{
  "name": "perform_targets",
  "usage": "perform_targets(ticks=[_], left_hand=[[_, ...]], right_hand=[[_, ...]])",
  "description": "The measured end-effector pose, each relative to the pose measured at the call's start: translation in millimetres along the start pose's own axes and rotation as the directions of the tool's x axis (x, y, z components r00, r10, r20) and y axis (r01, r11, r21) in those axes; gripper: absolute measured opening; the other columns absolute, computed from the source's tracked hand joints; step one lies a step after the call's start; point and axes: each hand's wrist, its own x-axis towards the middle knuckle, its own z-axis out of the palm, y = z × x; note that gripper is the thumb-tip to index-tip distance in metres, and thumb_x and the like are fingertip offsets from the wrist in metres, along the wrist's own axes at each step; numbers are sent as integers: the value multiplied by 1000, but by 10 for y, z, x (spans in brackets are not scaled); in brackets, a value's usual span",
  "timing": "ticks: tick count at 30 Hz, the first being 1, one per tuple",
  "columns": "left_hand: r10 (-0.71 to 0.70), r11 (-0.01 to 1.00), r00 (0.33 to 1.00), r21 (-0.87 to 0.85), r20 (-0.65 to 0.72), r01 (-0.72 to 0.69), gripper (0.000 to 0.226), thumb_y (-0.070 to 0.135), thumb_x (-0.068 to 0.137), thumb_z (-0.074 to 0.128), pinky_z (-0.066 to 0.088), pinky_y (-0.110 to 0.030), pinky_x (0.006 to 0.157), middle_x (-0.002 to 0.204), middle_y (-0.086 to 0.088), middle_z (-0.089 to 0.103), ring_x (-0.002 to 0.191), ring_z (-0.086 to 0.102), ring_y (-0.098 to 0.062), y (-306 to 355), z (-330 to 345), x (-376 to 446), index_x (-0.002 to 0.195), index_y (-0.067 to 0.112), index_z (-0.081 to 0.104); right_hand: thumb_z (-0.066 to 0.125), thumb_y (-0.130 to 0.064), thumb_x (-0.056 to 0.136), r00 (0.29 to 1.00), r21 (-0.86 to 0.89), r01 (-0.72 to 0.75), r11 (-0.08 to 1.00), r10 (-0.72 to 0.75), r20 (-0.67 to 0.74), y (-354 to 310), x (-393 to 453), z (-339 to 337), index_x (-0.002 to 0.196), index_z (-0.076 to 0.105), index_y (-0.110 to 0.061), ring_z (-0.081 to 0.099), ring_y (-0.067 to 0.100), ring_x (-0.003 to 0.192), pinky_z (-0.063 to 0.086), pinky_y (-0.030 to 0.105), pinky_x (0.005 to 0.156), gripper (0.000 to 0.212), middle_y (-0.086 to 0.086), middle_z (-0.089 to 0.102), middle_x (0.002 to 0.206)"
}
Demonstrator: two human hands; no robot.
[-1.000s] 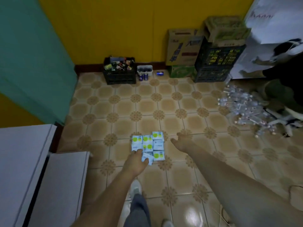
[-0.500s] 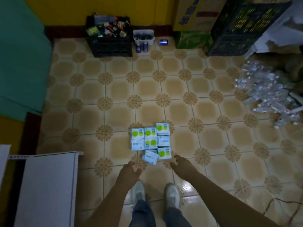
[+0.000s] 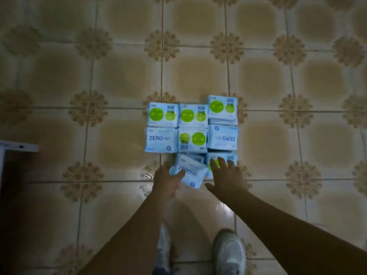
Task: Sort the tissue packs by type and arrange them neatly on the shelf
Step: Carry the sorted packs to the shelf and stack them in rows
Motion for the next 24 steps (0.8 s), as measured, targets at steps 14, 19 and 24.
perform_targets(ticks=[14, 19, 24], left_hand=[[-126, 963, 978, -218, 167, 161, 57, 47, 59, 92, 59, -41, 87, 100, -5, 75, 91, 72, -23, -284, 158, 421, 103, 16, 75], [-52, 901, 982, -415, 179, 124, 42, 32, 70, 89, 60, -46, 85, 100, -6, 77, 91, 74, -23, -85, -245, -335, 105, 16, 75], [55, 847, 989, -532, 135, 25, 60, 39, 56, 91, 55, -53, 94, 101, -10, 77, 97, 73, -29, 675, -943, -1434, 107, 14, 74]], right_hand=[[31, -71, 91, 997, 144, 16, 989, -5, -76, 24, 295, 519, 154, 18, -25, 30, 35, 138, 37, 46, 107, 79, 8, 23, 158], [34, -72, 90, 1000, 304, -5, 953, 9, -13, -168, -188, -140, 155, 15, -26, 39, 32, 133, 40, 44, 105, 82, 7, 33, 153], [50, -78, 77, 999, 580, 18, 815, -36, 20, -475, -888, -1344, 157, 9, -18, 38, 28, 139, 33, 36, 111, 108, 10, 33, 154]])
